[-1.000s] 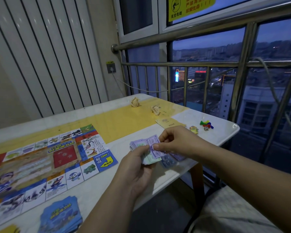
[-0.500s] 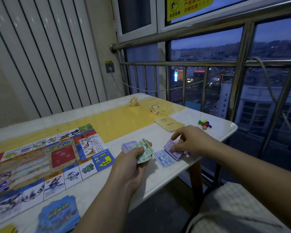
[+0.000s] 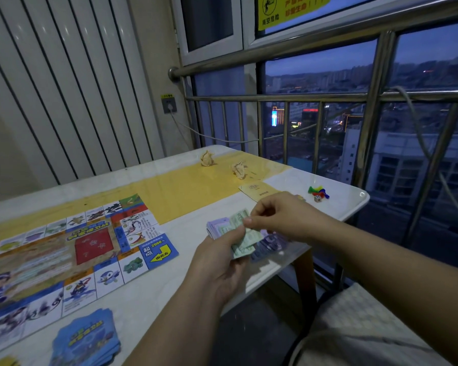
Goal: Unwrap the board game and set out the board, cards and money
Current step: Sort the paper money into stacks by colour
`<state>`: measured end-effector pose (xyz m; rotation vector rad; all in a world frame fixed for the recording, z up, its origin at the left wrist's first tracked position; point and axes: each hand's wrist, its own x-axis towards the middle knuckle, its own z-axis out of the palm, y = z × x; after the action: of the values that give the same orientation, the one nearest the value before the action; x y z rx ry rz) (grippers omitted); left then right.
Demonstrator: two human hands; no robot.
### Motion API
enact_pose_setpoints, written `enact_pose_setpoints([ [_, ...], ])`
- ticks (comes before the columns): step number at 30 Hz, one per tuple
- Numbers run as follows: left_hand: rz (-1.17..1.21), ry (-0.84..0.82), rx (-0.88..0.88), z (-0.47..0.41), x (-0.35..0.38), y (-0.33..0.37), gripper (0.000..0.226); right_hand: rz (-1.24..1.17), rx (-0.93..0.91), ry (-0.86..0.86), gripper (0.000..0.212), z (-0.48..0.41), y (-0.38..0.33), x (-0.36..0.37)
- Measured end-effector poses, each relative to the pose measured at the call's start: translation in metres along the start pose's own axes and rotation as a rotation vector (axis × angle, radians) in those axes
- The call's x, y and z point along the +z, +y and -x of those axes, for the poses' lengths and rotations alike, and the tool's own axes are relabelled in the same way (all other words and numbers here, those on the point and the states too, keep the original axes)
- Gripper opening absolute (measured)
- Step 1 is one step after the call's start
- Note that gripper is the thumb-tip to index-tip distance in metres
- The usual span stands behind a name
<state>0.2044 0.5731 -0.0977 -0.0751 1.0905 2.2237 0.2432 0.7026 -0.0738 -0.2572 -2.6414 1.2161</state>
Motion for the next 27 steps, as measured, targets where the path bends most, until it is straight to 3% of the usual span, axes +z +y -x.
enact_pose_setpoints([
  [4,0.126,-0.016,-0.106,0.002,0.006,0.009,0.012,-0.059,0.083,0.165,0.011,-0.004,0.013,-0.028],
  [7,0.131,-0.039,-0.125,0.001,0.008,0.011,0.015,0.055,0.165,0.281,0.014,-0.009,0.040,-0.053],
  [12,-0.037,-0.010,-0.065,-0.012,0.010,-0.001,0.025,0.375,0.200,0.201,0.022,-0.013,0.072,-0.061],
  [17,-0.111,0.033,-0.039,-0.015,0.013,-0.006,0.009,0.567,0.232,0.186,0.036,-0.020,0.089,-0.061],
  [21,-0.120,0.051,-0.022,-0.013,0.019,-0.007,0.010,0.248,0.067,0.339,0.032,-0.012,0.066,-0.055],
  [24,-0.093,0.010,-0.014,-0.013,0.027,-0.012,0.014,0.109,0.065,0.113,0.041,0.002,0.032,-0.042],
  [27,-0.089,-0.032,-0.034,-0.013,0.032,-0.016,0.011,0.042,0.047,-0.006,0.028,0.009,0.021,-0.033],
])
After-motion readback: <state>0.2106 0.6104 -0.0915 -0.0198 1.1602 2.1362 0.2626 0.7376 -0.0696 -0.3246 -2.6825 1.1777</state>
